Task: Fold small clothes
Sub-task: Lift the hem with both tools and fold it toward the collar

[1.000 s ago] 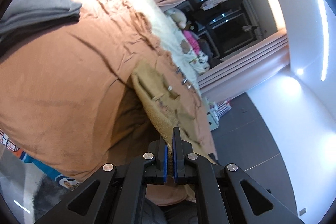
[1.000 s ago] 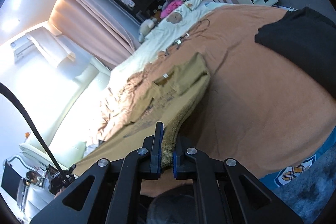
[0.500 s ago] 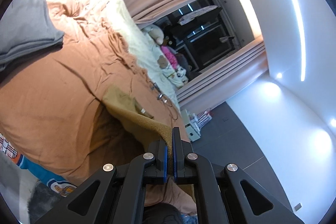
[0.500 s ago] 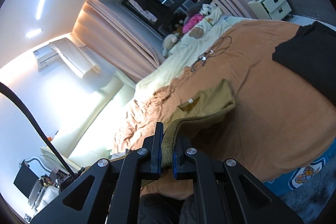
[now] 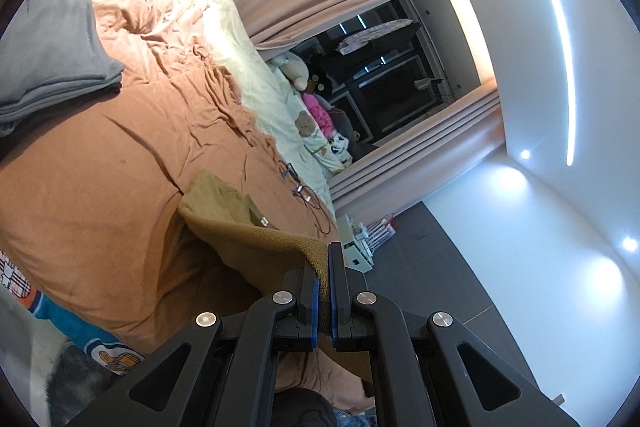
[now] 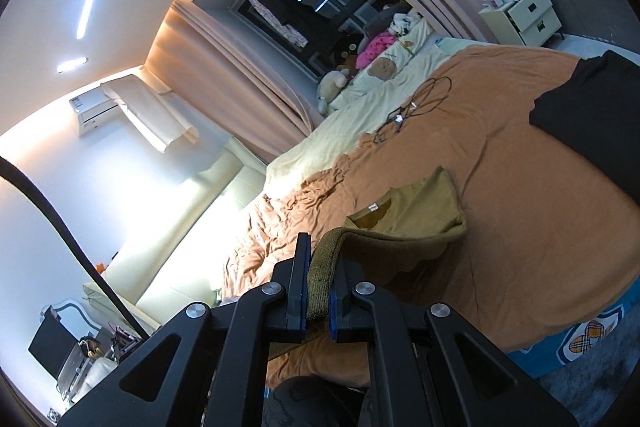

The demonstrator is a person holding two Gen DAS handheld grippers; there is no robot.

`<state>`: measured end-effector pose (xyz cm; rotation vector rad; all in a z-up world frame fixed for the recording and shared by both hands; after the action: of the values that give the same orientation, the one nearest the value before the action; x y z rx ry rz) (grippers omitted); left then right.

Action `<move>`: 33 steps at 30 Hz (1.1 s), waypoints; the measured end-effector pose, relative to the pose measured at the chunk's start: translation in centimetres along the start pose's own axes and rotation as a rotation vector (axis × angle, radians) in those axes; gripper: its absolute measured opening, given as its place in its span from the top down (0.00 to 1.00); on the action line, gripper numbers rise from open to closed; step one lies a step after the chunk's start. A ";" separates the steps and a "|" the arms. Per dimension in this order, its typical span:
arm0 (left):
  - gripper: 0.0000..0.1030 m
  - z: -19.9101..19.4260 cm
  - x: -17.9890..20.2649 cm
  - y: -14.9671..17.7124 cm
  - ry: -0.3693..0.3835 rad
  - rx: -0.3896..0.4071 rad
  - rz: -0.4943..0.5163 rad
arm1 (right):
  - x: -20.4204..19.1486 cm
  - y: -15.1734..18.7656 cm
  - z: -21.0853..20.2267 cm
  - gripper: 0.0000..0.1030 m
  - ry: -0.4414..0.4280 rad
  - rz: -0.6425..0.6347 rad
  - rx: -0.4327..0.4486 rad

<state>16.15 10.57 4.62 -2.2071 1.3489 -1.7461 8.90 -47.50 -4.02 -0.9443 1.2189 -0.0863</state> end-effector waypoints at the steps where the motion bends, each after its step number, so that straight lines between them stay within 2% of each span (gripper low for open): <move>1: 0.97 0.4 -0.2 -0.1 -0.005 -0.004 -0.002 | 0.1 -0.2 0.4 0.96 0.003 0.005 -0.002; 11: 0.97 4.7 -2.5 -0.9 -0.060 -0.050 -0.043 | 1.8 -2.2 4.4 0.96 0.057 0.053 -0.026; 33: 0.97 15.8 -4.8 -2.6 -0.212 -0.136 -0.033 | 6.6 -4.6 10.3 0.96 0.151 0.148 -0.086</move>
<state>30.35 7.79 -3.79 -2.4161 1.4270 -1.4188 21.82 -48.05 -5.66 -0.9321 1.4382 0.0132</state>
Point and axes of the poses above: each gripper's, at about its wrist camera, not at the fingertips, and z roughly the way its jaws point, x to its right, y to its underside, the point moved 4 cm from there along z, roughly the way its jaws point, and after that the axes turned 15 degrees about -y, right-handed, at the moved point
